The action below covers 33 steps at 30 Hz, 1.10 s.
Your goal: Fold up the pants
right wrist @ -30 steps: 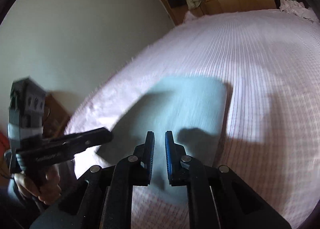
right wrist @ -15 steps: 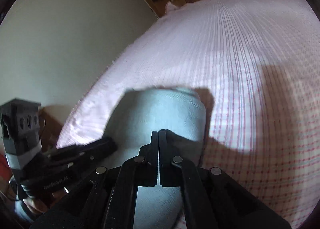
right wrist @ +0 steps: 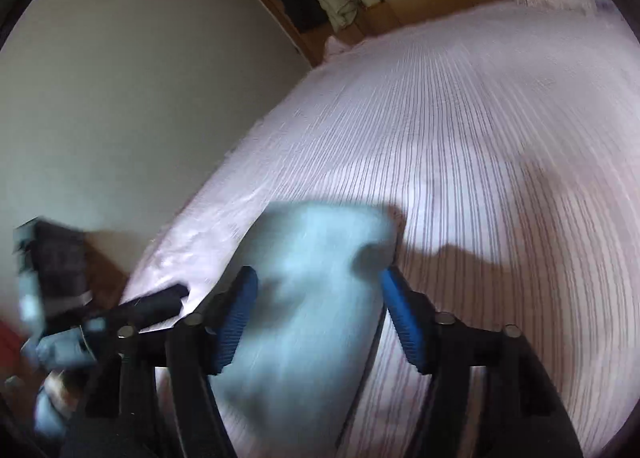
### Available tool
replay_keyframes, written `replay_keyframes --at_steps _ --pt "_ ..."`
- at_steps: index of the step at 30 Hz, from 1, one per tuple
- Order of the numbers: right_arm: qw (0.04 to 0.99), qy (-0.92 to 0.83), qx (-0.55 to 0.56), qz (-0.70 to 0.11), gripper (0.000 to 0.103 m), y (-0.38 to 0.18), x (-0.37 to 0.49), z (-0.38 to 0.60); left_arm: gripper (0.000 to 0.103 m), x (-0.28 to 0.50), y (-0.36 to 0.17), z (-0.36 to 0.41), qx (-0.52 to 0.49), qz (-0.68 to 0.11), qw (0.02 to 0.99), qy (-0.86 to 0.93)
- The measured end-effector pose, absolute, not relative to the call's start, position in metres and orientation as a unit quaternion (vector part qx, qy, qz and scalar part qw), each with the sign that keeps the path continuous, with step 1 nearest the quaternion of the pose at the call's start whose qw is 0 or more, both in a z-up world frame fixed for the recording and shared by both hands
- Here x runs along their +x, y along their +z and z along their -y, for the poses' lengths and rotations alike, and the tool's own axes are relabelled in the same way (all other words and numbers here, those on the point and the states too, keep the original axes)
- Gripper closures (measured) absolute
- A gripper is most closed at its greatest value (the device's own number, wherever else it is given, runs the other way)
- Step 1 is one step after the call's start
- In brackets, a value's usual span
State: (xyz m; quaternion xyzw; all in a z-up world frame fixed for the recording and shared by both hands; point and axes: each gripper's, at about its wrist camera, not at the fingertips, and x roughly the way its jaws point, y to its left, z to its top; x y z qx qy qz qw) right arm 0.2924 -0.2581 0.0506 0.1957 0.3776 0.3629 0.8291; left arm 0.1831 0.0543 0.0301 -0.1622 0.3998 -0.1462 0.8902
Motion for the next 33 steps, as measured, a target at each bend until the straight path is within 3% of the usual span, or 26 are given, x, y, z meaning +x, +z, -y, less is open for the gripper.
replay_keyframes --at_steps 5,16,17,20,23,26,28,29,33 --pt "0.775 0.368 0.247 -0.451 0.044 0.004 0.262 0.273 0.015 0.197 -0.018 -0.071 -0.256 -0.489 0.818 -0.165" --pt "0.753 0.395 0.250 -0.464 0.042 0.003 0.310 0.239 0.015 0.273 -0.028 -0.072 -0.308 -0.483 0.791 -0.214" --pt "0.756 0.394 0.239 -0.464 0.042 0.003 0.317 0.231 0.017 0.281 -0.028 -0.069 -0.308 -0.481 0.791 -0.220" --pt "0.769 0.386 0.216 -0.462 0.041 0.007 0.328 0.215 0.039 0.289 -0.030 -0.065 -0.296 -0.478 0.802 -0.204" --pt "0.778 0.384 0.205 -0.453 0.040 0.009 0.321 0.208 0.051 0.272 -0.035 -0.070 -0.316 -0.461 0.801 -0.216" --pt "0.772 0.398 0.226 -0.441 0.051 0.006 0.311 0.207 0.055 0.260 -0.035 -0.071 -0.326 -0.449 0.801 -0.224" --pt "0.773 0.391 0.246 -0.436 0.069 0.004 0.309 0.213 0.057 0.258 -0.030 -0.066 -0.314 -0.444 0.809 -0.221" --pt "0.773 0.387 0.255 -0.432 0.072 0.005 0.310 0.218 0.058 0.260 -0.026 -0.063 -0.307 -0.445 0.813 -0.219" --pt "0.787 0.380 0.241 -0.422 0.074 0.023 0.322 0.233 0.061 0.269 0.000 -0.044 -0.291 -0.433 0.823 -0.224"
